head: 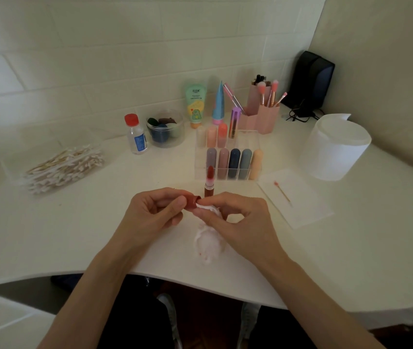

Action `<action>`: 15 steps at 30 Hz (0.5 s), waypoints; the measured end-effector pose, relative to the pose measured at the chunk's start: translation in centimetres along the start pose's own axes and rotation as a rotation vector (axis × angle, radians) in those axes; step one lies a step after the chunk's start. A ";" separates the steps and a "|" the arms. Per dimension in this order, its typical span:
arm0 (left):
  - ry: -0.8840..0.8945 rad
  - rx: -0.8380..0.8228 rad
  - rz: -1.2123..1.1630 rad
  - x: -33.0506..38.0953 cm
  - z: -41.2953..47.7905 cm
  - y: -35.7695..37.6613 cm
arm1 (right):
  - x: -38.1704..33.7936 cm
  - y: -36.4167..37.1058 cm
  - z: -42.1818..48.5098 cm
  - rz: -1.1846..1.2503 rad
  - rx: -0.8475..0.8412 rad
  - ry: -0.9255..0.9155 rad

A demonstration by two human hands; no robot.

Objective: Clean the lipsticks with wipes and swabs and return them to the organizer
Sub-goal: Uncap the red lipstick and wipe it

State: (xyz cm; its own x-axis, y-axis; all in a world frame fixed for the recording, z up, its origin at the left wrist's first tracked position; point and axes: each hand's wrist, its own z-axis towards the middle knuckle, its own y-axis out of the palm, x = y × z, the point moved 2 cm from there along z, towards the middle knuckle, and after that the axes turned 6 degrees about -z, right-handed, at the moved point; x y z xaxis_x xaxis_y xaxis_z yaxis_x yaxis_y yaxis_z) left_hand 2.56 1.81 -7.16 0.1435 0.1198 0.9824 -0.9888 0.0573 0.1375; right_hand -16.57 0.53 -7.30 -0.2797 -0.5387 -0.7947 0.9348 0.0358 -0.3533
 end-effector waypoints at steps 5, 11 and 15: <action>0.008 0.049 0.004 0.0 0.0 -0.3 | 0.2 -0.2 0.3 0.159 -0.181 0.105; -0.015 0.038 -0.007 -0.1 0.0 -0.1 | 0.6 -0.3 0.2 0.224 -0.240 0.140; -0.018 0.009 0.027 -0.1 -0.1 -0.1 | 1.2 0.2 0.2 0.222 -0.144 0.170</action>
State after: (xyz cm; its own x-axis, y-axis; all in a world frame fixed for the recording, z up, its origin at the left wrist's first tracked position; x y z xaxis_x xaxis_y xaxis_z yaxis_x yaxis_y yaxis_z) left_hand 2.63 1.88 -7.27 0.1164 0.1033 0.9878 -0.9926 0.0453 0.1122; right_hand -16.64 -0.22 -8.24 -0.1159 -0.3567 -0.9270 0.9399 0.2624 -0.2185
